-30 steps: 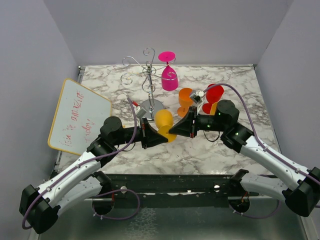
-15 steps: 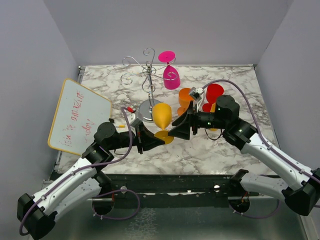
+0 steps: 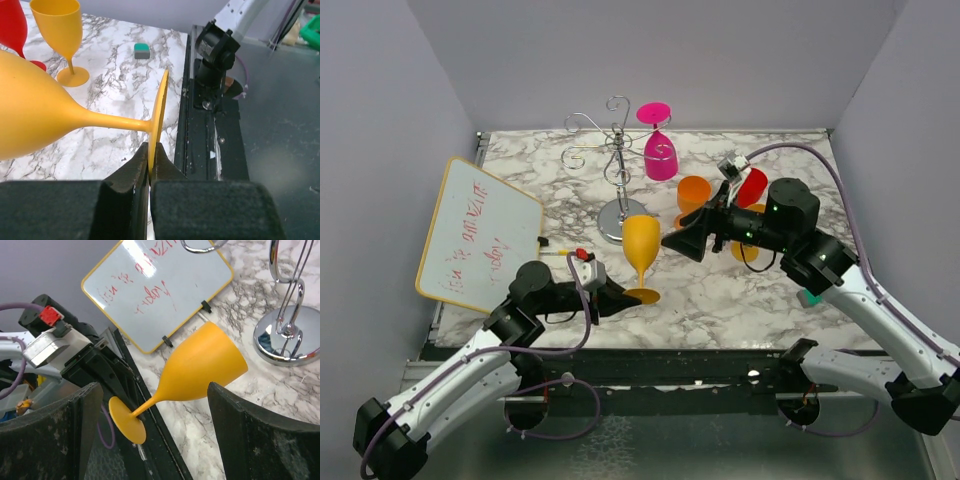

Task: Take the wine glass off the wine glass rack
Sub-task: Place the wine glass at the center of the board.

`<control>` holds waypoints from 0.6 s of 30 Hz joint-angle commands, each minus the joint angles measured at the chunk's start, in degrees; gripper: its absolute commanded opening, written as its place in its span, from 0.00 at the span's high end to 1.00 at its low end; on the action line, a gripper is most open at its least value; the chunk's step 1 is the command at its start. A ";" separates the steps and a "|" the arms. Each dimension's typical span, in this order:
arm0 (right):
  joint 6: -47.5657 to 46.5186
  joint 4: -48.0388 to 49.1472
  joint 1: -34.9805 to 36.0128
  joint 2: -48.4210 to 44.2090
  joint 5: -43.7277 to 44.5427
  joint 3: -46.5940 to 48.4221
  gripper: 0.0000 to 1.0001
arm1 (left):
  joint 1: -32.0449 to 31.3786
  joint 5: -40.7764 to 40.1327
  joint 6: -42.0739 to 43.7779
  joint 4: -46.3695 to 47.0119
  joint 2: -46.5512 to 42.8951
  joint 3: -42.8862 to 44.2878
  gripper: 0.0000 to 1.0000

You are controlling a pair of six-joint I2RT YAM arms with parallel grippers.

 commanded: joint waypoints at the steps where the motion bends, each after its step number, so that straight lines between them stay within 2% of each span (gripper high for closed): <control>1: -0.94 -3.37 -0.25 1.69 0.37 0.85 0.09 | -0.21 6.19 10.45 -2.20 -1.44 -0.47 1.00; 4: -1.00 -3.55 -1.14 2.99 -3.84 2.07 0.09 | -0.21 12.06 19.98 -6.57 -2.46 -0.41 1.00; 7: -1.35 -3.79 -1.91 3.71 -7.56 3.15 0.09 | -0.22 12.99 22.04 -8.87 -2.56 -0.19 1.00; 9: -1.57 -3.15 -2.75 3.64 -10.93 3.25 0.09 | -0.16 16.80 24.11 -10.77 -1.81 0.26 1.00; 12: -1.76 -1.78 -6.53 4.29 -21.71 3.62 0.09 | -0.20 26.49 27.51 -11.83 -0.89 0.74 1.00; 15: 1.69 2.14 -13.59 5.83 -34.00 2.93 0.09 | -0.21 29.07 29.98 -13.86 -0.26 1.13 1.00; 18: 6.33 7.09 -18.25 8.59 -43.93 1.02 0.09 | -0.18 30.66 38.00 -19.61 0.43 2.12 1.00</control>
